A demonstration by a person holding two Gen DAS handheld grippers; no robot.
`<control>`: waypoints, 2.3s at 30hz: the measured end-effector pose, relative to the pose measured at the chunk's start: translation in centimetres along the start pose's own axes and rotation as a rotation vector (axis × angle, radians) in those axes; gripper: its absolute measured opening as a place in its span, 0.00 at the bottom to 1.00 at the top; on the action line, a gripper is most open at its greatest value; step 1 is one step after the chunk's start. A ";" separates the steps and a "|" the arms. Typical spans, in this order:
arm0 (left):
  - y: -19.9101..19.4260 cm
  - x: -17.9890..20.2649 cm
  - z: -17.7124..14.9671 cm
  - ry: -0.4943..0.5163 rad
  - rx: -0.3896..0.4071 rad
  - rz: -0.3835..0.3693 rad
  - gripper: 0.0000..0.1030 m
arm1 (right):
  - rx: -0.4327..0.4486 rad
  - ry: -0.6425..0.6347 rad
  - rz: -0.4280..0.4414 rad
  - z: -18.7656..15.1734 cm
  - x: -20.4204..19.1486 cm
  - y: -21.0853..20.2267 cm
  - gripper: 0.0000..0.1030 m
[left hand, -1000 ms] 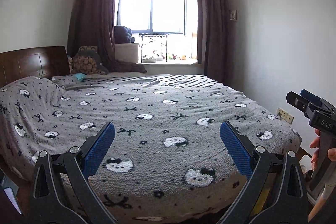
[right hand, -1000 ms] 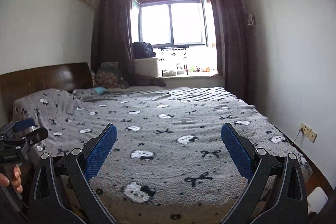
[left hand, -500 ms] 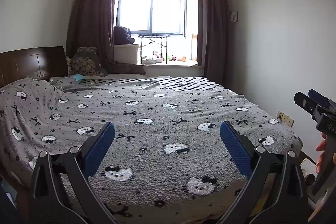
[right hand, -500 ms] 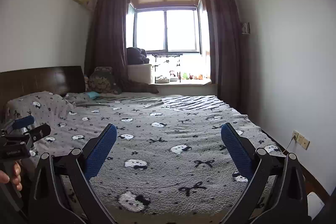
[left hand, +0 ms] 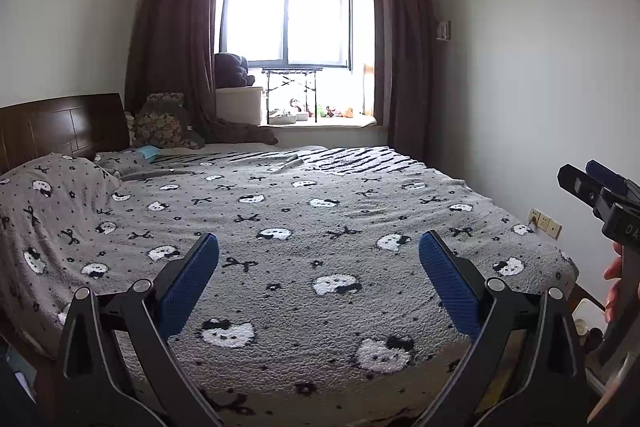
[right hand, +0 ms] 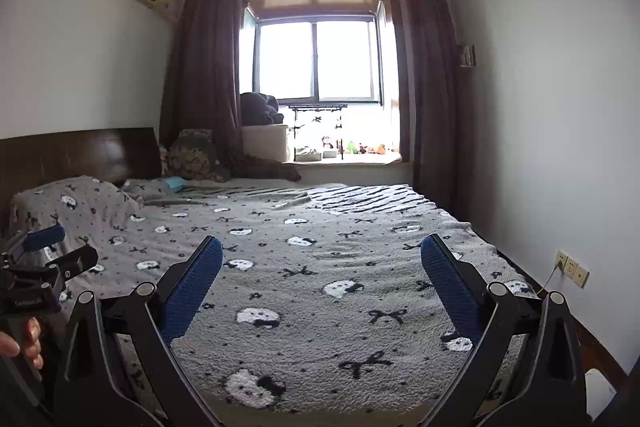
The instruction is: Collect trash
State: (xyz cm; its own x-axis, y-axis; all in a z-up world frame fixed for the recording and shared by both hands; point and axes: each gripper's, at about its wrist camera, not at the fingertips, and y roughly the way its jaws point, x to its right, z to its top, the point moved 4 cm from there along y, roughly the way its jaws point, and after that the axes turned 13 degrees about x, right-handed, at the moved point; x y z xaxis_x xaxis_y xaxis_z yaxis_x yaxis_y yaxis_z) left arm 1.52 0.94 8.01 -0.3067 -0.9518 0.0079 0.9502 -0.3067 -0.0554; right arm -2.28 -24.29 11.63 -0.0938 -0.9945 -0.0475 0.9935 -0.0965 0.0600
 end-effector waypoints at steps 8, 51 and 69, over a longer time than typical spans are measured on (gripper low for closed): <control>0.0 -0.2 0.1 -0.001 0.001 0.007 0.92 | -0.003 -0.003 0.004 -0.1 -0.3 0.0 0.97; 0.1 -0.3 -0.2 0.011 -0.016 -0.010 0.92 | -0.010 0.000 0.021 -0.3 -1.3 0.2 0.97; 0.0 -0.3 -0.5 0.012 -0.016 -0.014 0.92 | -0.013 0.003 0.024 -0.4 -1.3 0.3 0.97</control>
State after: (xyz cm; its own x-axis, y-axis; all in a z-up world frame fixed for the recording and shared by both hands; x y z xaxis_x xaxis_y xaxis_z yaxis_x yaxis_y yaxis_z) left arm 1.61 1.18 7.51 -0.3203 -0.9473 -0.0029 0.9450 -0.3193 -0.0716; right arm -1.88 -22.99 11.31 -0.0694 -0.9964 -0.0488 0.9963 -0.0717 0.0479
